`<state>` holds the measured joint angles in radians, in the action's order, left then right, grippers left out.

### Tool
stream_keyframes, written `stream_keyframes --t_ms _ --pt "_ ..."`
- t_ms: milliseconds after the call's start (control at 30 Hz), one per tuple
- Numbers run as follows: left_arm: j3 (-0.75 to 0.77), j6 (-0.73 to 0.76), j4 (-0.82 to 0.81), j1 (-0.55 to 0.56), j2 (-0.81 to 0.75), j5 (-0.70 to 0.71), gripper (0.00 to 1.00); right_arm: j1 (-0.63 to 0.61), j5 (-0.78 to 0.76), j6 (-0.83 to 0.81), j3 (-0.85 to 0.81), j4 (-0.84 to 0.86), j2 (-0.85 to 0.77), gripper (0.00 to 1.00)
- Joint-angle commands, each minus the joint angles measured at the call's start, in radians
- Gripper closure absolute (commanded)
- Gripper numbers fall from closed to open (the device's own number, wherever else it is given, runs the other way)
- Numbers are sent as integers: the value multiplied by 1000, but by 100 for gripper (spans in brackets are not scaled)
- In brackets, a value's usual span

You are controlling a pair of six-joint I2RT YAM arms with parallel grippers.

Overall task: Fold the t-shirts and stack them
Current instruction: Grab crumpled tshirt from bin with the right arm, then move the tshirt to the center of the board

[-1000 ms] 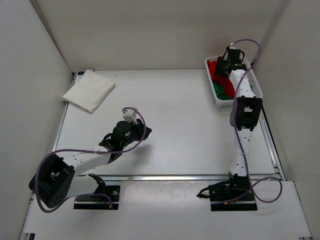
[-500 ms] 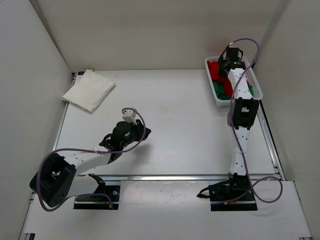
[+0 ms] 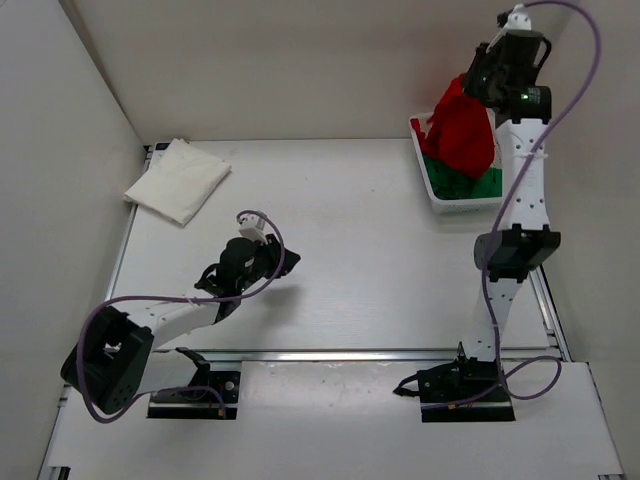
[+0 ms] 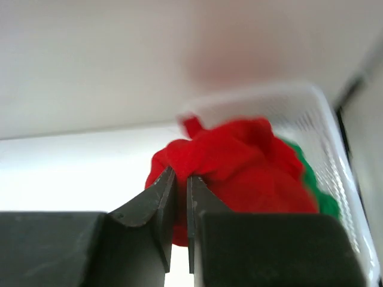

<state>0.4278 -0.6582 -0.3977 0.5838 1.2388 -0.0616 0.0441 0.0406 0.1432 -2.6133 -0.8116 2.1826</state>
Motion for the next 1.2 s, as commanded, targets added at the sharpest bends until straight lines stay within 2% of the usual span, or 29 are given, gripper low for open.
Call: stream_keyframes --t_ms 0,133,200,267,333,433,533,633,733,833,867,933,1067,1100,1167 --pt "26 -66 -36 -51 -70 -44 69 -61 253 21 -56 66 -229 100" --pt "9 -110 -24 -96 -128 -23 68 -166 418 53 108 221 -409 100" --pt "6 -129 -24 -128 -153 -24 68 -232 458 62 333 453 -574 100" --pt "-10 -159 -30 -168 -171 -29 68 -277 493 107 445 613 -667 100" --pt "-40 -178 -29 -212 -189 -38 69 -276 579 166 415 678 -669 100" --pt "-64 -195 -14 -237 -225 -23 69 -216 723 324 258 754 -592 100" --pt "-93 -202 -7 -260 -271 -14 68 -173 814 458 256 828 -549 100" --pt "-122 -215 5 -326 -326 -23 68 -170 821 472 474 899 -599 100" --pt "-146 -227 5 -384 -370 -30 67 -168 849 507 879 1059 -627 100" --pt "-143 -201 27 -368 -377 -8 67 -156 838 585 1140 1215 -581 100" --pt "-138 -187 40 -354 -365 -4 67 -158 823 593 1174 1238 -543 100" --pt "-124 -172 42 -346 -316 8 67 -164 774 537 1213 1188 -464 100" --pt "-81 -134 120 -354 -230 8 69 -155 639 441 1057 940 -311 96" --pt "-75 -95 167 -345 -228 25 69 -151 618 421 1043 919 -308 93" --pt "-54 -46 236 -273 -254 136 63 -161 457 371 959 768 -305 71"
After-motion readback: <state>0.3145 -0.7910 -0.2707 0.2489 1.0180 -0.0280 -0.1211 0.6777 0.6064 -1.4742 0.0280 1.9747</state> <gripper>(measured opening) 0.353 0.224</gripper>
